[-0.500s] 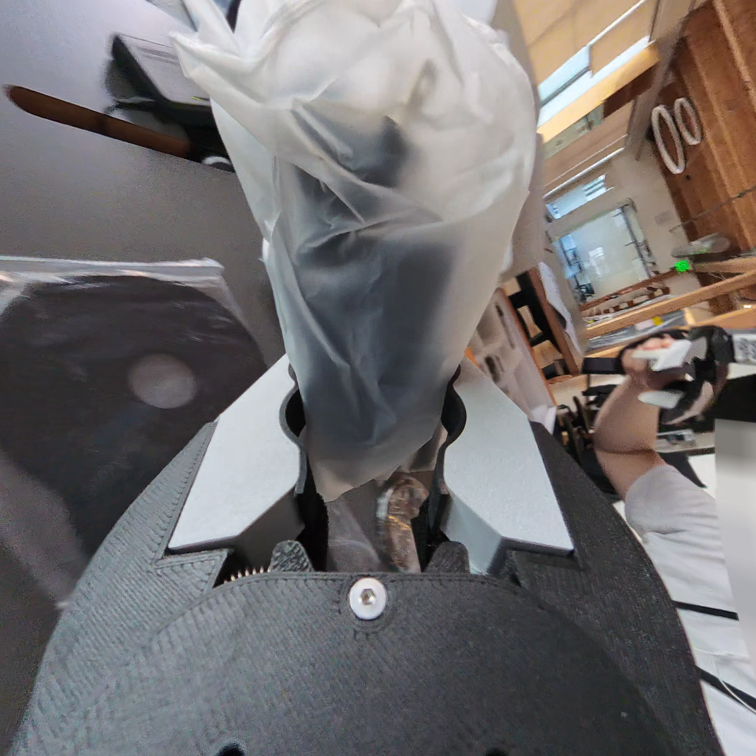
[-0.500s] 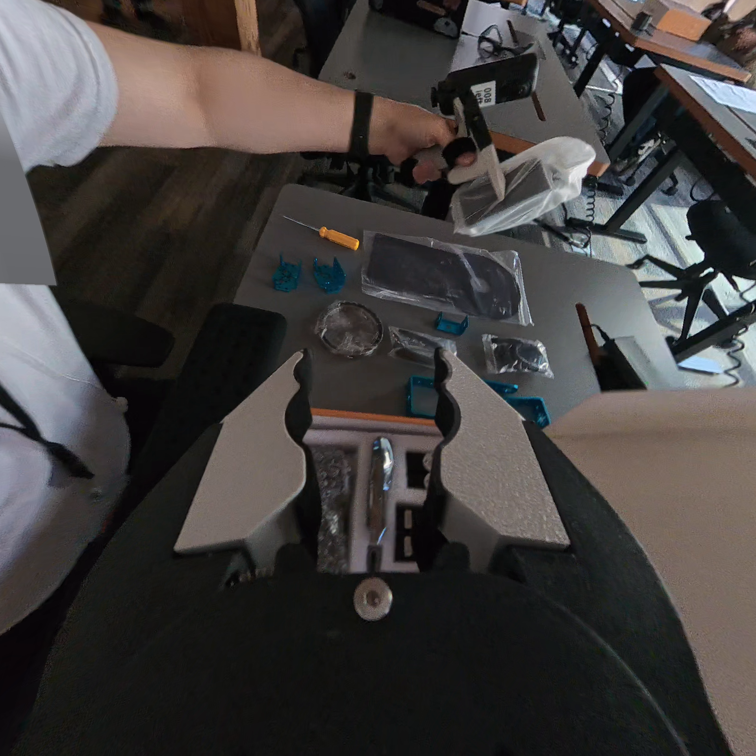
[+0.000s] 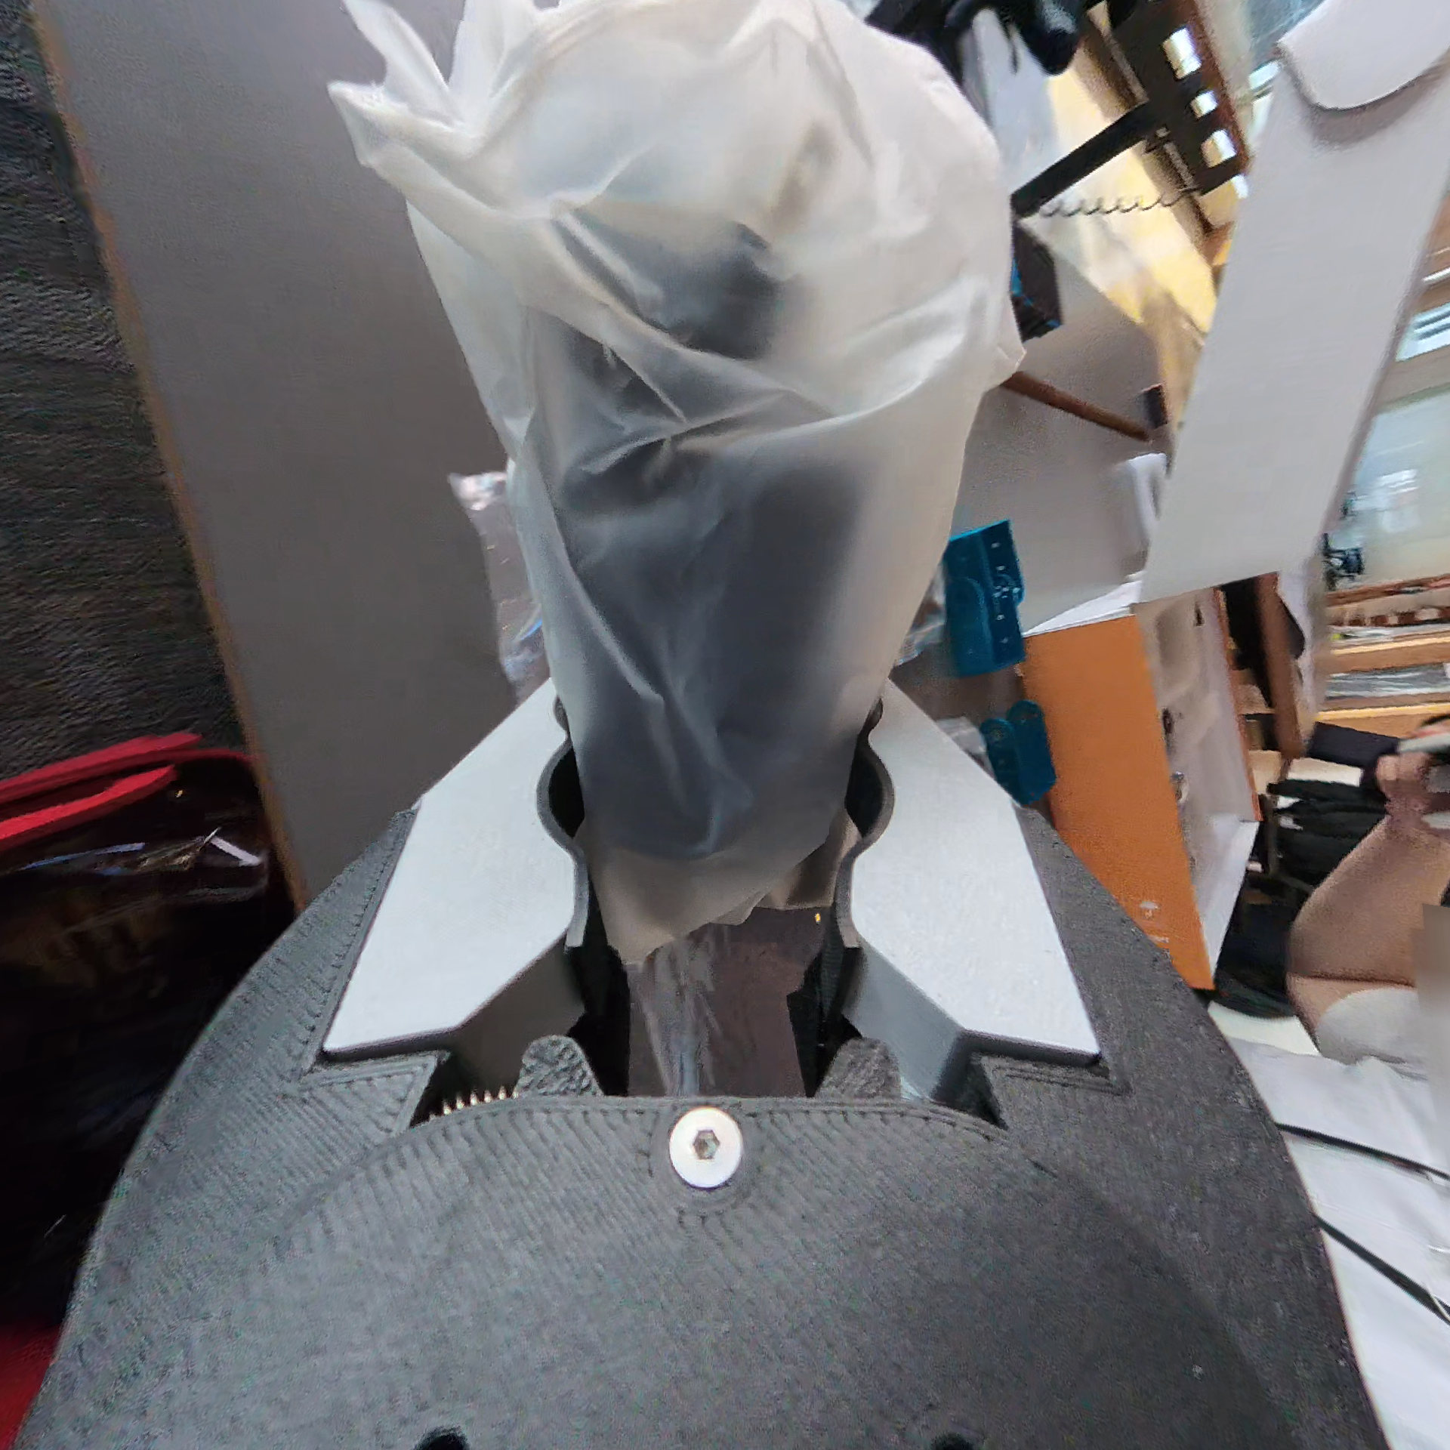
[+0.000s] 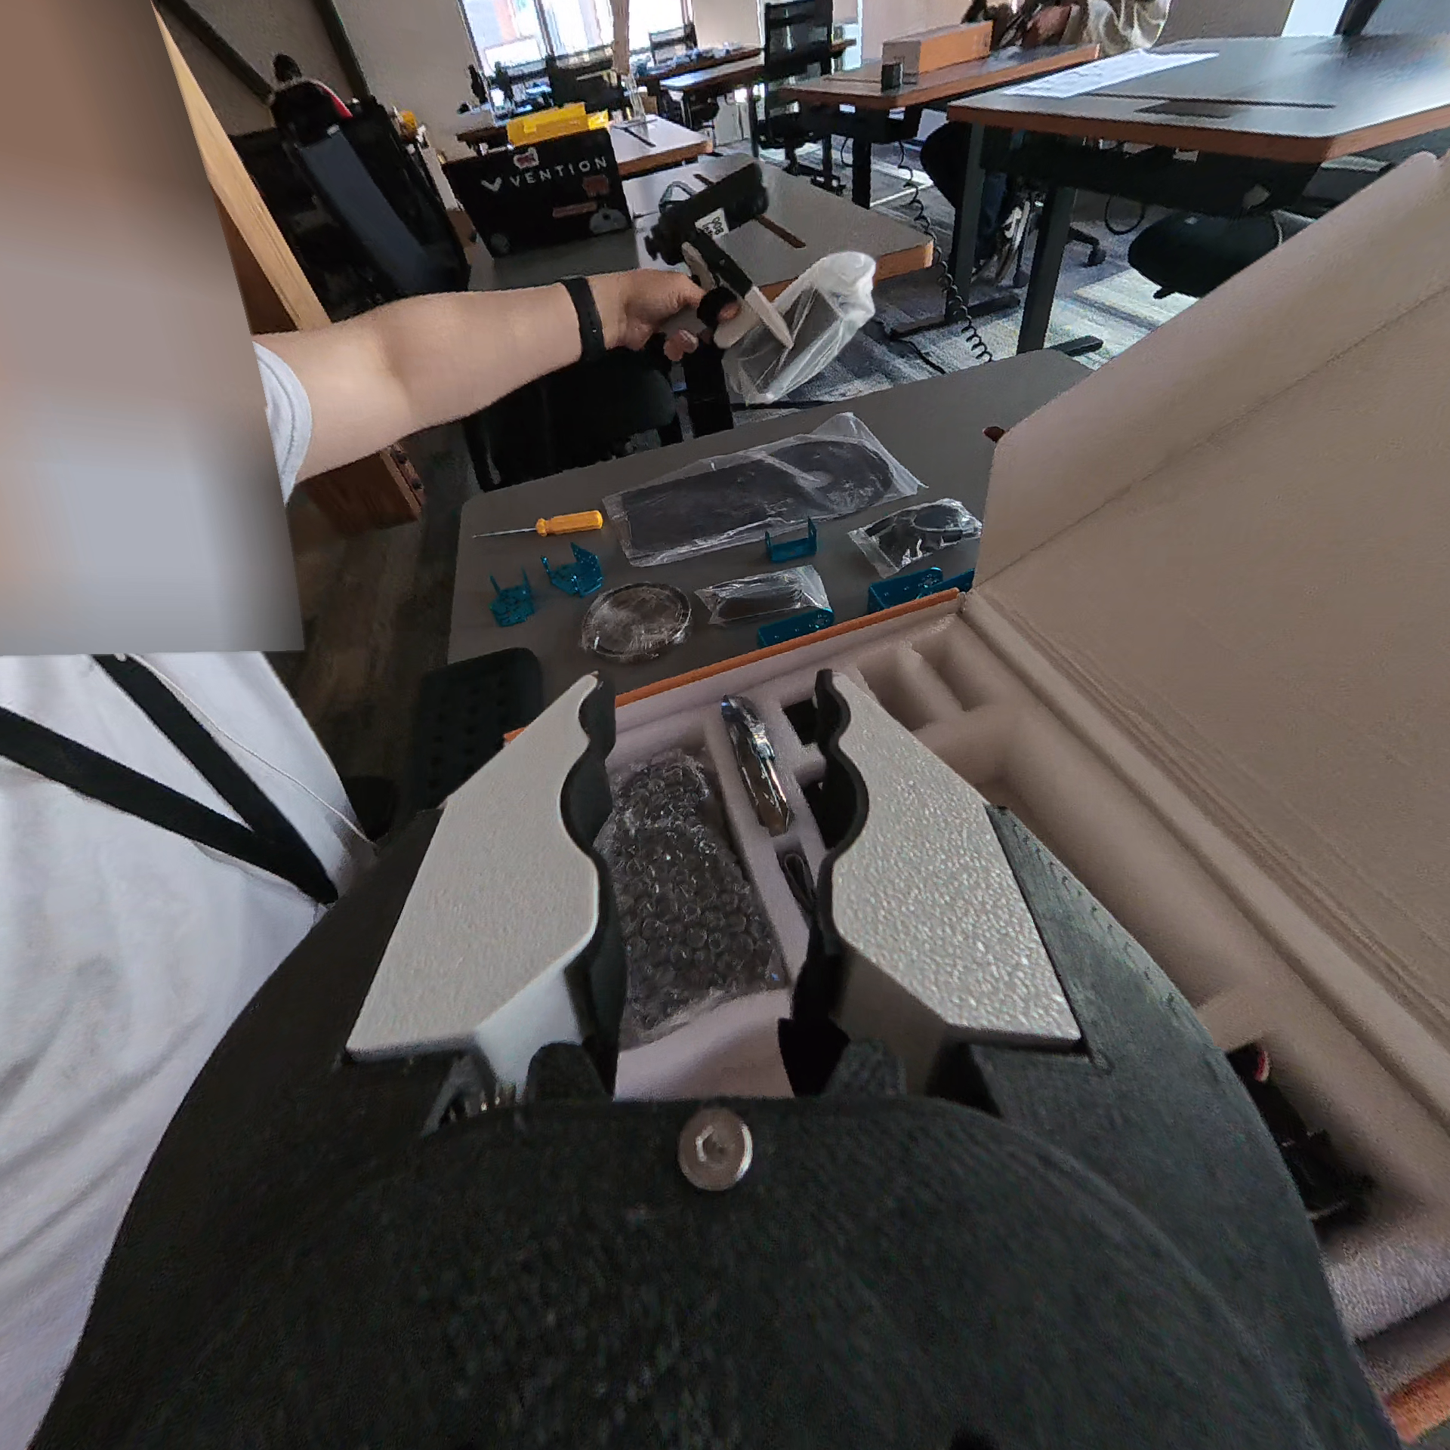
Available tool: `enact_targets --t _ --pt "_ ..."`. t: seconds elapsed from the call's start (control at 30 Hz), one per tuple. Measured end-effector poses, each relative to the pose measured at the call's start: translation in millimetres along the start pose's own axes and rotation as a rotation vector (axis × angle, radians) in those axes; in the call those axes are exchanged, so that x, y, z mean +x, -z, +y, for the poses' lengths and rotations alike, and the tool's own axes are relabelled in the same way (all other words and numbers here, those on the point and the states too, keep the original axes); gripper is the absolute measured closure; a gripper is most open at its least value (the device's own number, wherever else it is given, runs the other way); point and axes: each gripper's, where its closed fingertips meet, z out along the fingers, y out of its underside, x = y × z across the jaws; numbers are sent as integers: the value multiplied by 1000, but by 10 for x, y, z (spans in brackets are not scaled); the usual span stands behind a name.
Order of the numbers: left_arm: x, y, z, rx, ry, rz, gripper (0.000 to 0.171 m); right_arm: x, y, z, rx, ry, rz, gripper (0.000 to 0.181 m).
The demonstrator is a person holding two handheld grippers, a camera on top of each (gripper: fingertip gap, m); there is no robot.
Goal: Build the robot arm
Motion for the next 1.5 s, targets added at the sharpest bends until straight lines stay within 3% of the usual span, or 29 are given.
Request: enact_targets --t 0.1,0.2,0.4,0.5,0.7,0.97,1.2,1.33,1.43,1.5 --pt "-182 87 24 -9 34 -55 106 -27 -260 -34 -55 31 -32 131" --pt "-233 43 -124 1 16 -76 106 -206 -534 -68 -94 109 -103 131" --pt "-427 -488 -617 -112 -46 -161 106 -390 -706 81 -96 55 -151 132" --pt "-533 -785 -799 -191 -31 -215 106 -288 -596 188 -97 -14 -76 132" --pt "-792 -1079 -856 -366 -60 -524 106 -136 -209 175 -17 -96 70 137" --pt "-783 -1114 -825 -363 -16 -708 105 -148 77 256 -7 -75 85 136" --pt "-780 -1003 -868 -356 -150 -785 90 -129 342 444 -41 -57 146 131" --pt "-281 -817 -1122 -146 -162 -641 89 -89 552 484 -23 -13 183 130" --pt "586 -654 -1212 118 -220 -362 89 124 688 555 -25 40 266 131" --pt "1316 -526 -931 235 -283 -143 92 265 690 616 -92 120 298 134"
